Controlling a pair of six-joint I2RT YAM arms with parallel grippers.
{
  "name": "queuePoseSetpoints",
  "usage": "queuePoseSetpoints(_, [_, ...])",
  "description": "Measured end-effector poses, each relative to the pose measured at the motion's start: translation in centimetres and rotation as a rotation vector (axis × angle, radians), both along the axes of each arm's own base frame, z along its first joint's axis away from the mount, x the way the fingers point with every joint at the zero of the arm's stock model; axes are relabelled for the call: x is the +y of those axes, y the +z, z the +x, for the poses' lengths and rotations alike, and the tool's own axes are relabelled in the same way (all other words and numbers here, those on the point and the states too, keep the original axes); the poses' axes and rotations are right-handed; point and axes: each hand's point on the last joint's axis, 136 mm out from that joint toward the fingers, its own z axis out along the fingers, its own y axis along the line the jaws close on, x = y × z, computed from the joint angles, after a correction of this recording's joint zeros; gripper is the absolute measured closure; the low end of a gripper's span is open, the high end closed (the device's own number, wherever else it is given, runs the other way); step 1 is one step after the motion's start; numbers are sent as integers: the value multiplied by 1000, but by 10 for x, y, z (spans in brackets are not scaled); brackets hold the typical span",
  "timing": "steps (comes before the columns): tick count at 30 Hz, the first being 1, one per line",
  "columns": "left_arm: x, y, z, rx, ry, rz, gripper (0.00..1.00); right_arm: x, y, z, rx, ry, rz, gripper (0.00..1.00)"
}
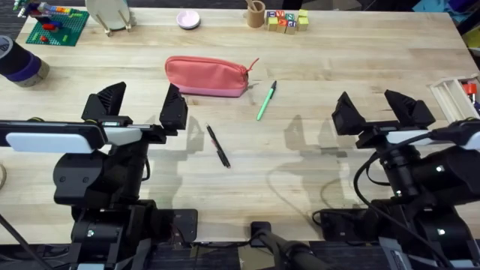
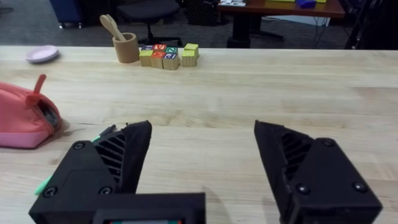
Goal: Unzip the bag, pick up the pens from the table one at a time and place them inside, then zip the bag closed.
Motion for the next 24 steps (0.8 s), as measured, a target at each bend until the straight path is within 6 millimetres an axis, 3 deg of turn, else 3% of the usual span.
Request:
queuePoseSetpoints(20, [0,-1,0,5,0,2,7,0,-2,0,10,0,0,6])
queuePoseSetpoints(21, [1,-8,-2,60,4,2,7,0,-3,-3,45,0,0,6])
queuePoseSetpoints(24, [1,-5,-7,107,7,3,8,0,-10,-8,146,1,0,7])
